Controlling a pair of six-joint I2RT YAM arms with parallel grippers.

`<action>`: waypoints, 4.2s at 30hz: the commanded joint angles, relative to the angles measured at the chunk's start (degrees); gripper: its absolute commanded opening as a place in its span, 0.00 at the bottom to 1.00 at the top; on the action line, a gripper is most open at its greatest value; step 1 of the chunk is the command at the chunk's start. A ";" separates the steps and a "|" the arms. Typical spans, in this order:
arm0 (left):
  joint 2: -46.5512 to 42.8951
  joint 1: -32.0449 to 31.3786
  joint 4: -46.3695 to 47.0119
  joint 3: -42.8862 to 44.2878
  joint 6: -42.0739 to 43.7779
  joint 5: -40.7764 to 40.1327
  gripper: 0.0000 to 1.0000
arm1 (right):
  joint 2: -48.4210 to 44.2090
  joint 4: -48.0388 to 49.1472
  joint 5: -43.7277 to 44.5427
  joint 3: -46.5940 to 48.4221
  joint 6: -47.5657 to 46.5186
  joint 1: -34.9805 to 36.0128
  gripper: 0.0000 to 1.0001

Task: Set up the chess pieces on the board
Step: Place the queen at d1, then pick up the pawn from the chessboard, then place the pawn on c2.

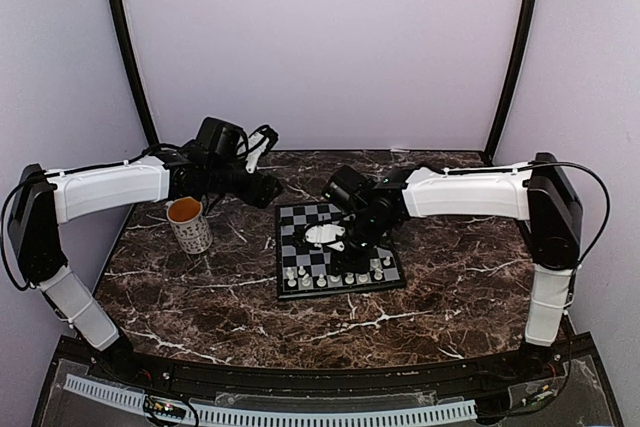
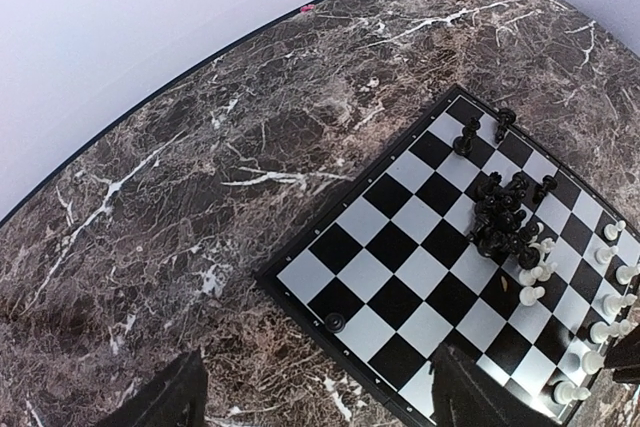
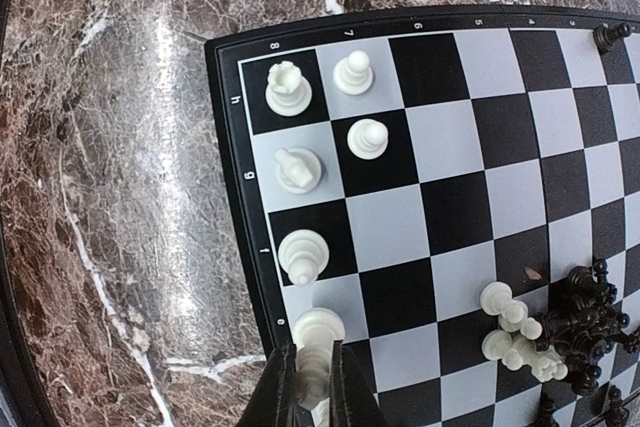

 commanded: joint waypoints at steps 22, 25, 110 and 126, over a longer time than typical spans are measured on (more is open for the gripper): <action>0.63 0.29 -1.04 1.20 0.01 3.37 0.79 | 2.54 0.54 0.24 0.72 -0.17 0.63 0.06; 0.77 0.31 -1.22 1.29 -0.07 3.70 0.79 | 2.76 0.62 0.18 0.81 0.11 0.63 0.09; 38.74 -14.53 -38.35 43.90 -12.49 9.99 0.06 | -26.96 17.83 -14.27 -26.12 7.67 -30.57 0.63; 27.33 -14.69 -41.79 32.85 -12.12 6.95 0.01 | -25.60 17.50 -14.69 -25.60 7.55 -30.59 0.63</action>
